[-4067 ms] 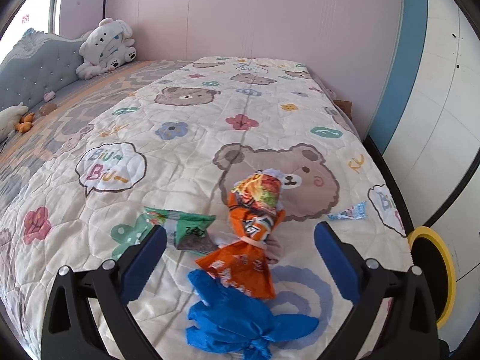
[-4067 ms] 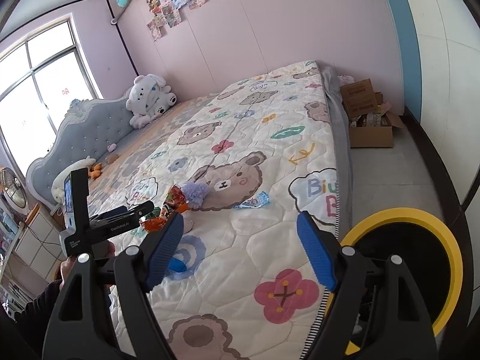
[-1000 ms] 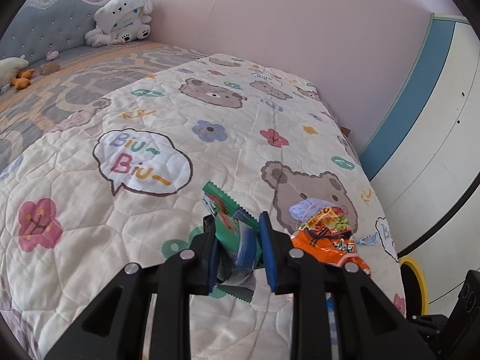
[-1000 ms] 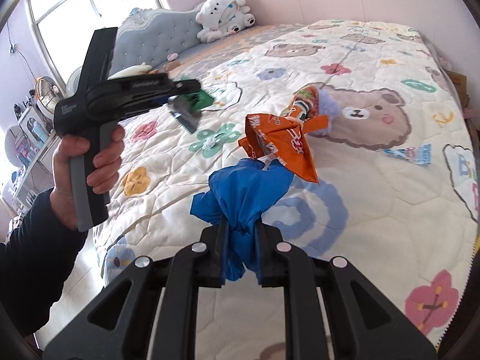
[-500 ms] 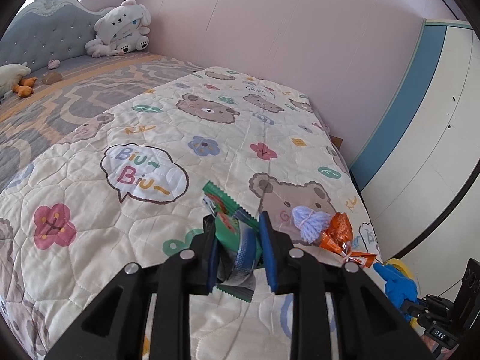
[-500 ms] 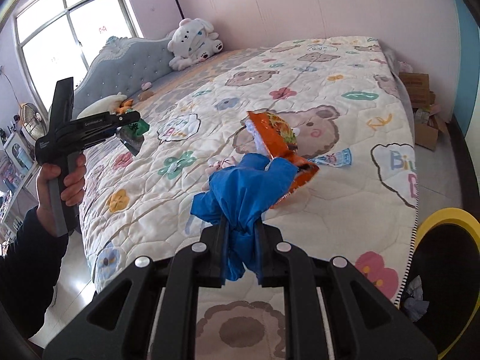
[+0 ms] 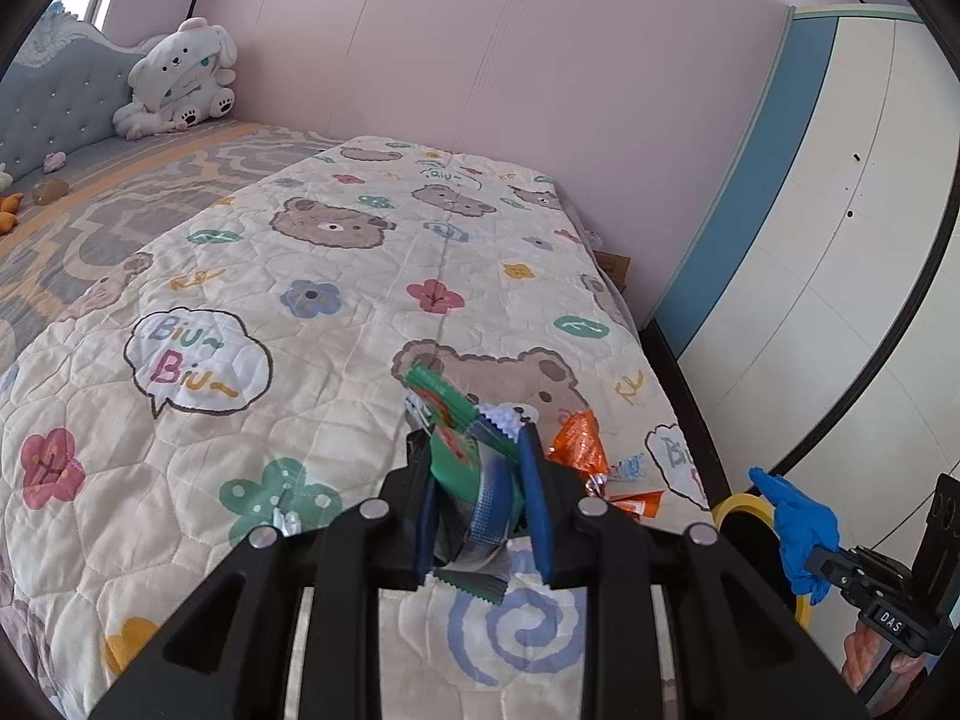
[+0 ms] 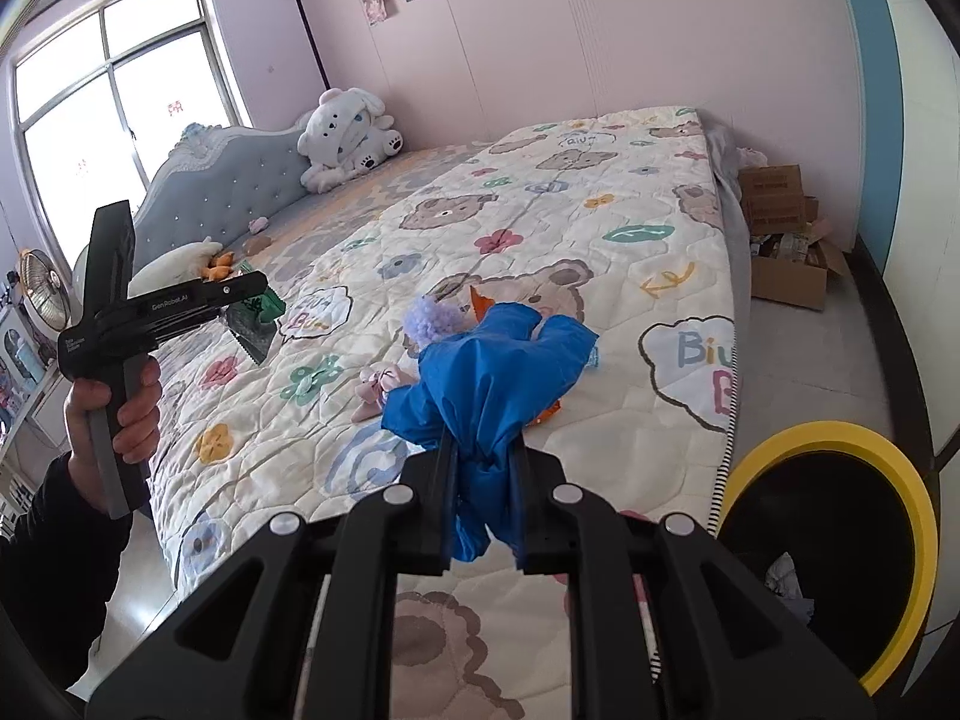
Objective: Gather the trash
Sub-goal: 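Carry the green wrapper and blue glove toward the yellow-rimmed bin, then open both tools to drop the green wrapper and blue glove into bin, then move both open tools back over the trash on the bed, then grasp the pink cloth with left tool while right tool grasps orange wrapper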
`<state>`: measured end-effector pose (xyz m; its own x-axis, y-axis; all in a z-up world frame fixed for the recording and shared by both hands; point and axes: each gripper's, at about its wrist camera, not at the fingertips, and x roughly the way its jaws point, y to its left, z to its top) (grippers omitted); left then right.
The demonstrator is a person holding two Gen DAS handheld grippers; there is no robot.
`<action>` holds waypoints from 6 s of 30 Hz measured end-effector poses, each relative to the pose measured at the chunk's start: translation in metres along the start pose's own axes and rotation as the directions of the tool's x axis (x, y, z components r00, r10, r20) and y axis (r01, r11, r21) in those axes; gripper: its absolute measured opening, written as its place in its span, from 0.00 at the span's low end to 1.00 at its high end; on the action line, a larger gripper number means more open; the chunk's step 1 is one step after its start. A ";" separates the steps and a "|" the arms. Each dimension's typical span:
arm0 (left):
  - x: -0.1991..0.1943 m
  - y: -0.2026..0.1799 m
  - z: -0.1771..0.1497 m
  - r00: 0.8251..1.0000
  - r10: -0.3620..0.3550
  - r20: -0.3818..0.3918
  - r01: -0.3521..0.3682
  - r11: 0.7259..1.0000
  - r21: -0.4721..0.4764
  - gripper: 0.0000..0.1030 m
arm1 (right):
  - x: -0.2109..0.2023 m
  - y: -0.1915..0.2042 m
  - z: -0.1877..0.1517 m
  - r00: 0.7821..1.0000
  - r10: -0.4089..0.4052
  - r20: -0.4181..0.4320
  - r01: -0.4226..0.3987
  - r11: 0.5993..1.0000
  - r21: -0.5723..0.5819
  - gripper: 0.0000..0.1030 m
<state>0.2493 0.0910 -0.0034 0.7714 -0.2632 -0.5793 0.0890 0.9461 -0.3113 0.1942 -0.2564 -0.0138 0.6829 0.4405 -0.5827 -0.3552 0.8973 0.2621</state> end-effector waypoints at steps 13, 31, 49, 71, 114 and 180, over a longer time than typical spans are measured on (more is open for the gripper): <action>0.019 -0.075 -0.008 0.995 -0.087 -0.042 0.090 0.992 0.084 0.23 | -0.041 -0.043 -0.001 0.995 -0.076 0.063 0.071 0.995 0.071 0.13; 0.064 -0.192 -0.034 0.964 -0.218 -0.151 0.245 0.950 0.196 0.23 | -0.080 -0.109 -0.014 0.978 -0.189 0.086 0.174 0.973 0.154 0.13; 0.132 -0.273 -0.081 0.918 -0.258 -0.300 0.325 0.924 0.201 0.23 | -0.093 -0.179 -0.035 0.957 -0.284 0.065 0.258 0.930 0.263 0.13; 0.177 -0.312 -0.131 0.899 -0.194 -0.394 0.314 0.911 0.267 0.26 | -0.058 -0.249 -0.070 0.945 -0.326 -0.037 0.314 0.867 0.386 0.13; 0.124 -0.247 -0.078 0.973 -0.097 -0.210 0.149 0.956 0.252 0.90 | -0.097 -0.213 -0.047 0.935 -0.349 0.058 0.298 0.865 0.403 0.67; 0.146 0.016 -0.056 0.965 0.174 -0.197 -0.169 0.985 0.041 0.92 | 0.198 -0.026 0.019 0.979 -0.041 -0.201 0.047 0.999 0.024 0.72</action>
<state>0.3274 0.0569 -0.1351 0.6356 -0.1262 -0.7616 -0.0170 0.9840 -0.1773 0.3508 -0.1922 -0.1213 0.5549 0.3890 -0.7354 -0.3074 0.9173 0.2532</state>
